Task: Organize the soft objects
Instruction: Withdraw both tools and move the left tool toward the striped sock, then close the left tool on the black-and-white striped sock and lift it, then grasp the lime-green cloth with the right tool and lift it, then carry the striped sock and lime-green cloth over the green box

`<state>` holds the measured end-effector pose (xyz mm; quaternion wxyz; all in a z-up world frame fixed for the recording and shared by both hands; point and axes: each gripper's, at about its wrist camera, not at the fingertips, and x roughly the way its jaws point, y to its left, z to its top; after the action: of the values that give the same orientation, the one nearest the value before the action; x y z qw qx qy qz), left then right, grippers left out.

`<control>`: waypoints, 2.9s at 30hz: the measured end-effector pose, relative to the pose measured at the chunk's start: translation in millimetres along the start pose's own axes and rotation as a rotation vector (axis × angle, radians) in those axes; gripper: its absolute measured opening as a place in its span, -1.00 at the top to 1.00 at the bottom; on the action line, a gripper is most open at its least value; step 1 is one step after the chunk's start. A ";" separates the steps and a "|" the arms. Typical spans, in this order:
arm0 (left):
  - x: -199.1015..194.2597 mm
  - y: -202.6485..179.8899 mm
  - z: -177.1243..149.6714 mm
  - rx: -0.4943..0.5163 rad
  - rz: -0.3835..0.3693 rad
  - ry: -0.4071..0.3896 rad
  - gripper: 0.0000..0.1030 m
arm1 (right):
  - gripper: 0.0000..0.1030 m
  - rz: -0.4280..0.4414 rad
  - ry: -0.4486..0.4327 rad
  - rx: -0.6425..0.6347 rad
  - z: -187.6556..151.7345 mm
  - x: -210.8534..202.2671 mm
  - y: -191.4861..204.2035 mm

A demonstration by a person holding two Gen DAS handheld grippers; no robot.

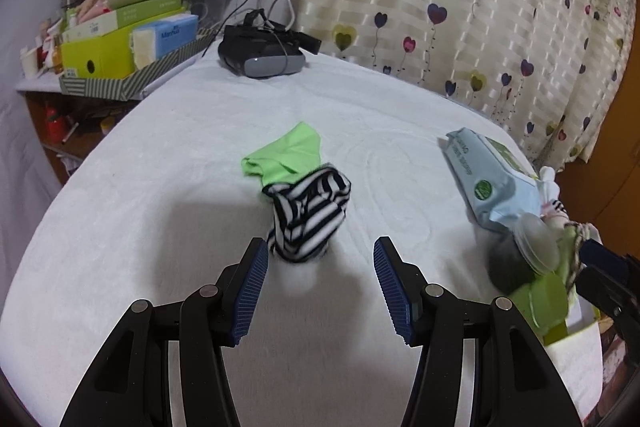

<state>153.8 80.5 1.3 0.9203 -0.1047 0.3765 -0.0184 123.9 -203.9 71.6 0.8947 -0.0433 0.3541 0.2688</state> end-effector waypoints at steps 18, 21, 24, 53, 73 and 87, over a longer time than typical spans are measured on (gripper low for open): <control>67.1 -0.7 20.6 0.021 0.082 0.095 0.71 | 0.08 -0.015 0.028 -0.008 26.4 24.4 -4.0; 57.1 3.0 19.5 0.001 0.046 0.086 0.76 | 0.08 -0.011 0.038 -0.006 28.7 30.8 -0.2; 43.1 5.4 18.0 -0.009 0.021 0.057 0.77 | 0.08 -0.004 0.050 -0.015 30.7 37.1 5.2; -2.4 97.8 6.6 -0.208 0.031 -0.108 0.78 | -0.04 0.107 0.233 -0.075 98.4 194.5 88.9; 4.1 103.4 3.2 -0.243 -0.003 -0.086 0.78 | -0.04 -0.034 0.287 -0.063 83.5 244.3 87.5; 7.0 102.8 3.3 -0.237 -0.018 -0.078 0.78 | 0.54 -0.010 0.264 -0.001 82.4 232.7 75.3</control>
<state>156.5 180.8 -22.5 0.9152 -0.2168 0.3389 0.0222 276.3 -12.9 -11.3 0.8415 -0.0807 0.4685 0.2565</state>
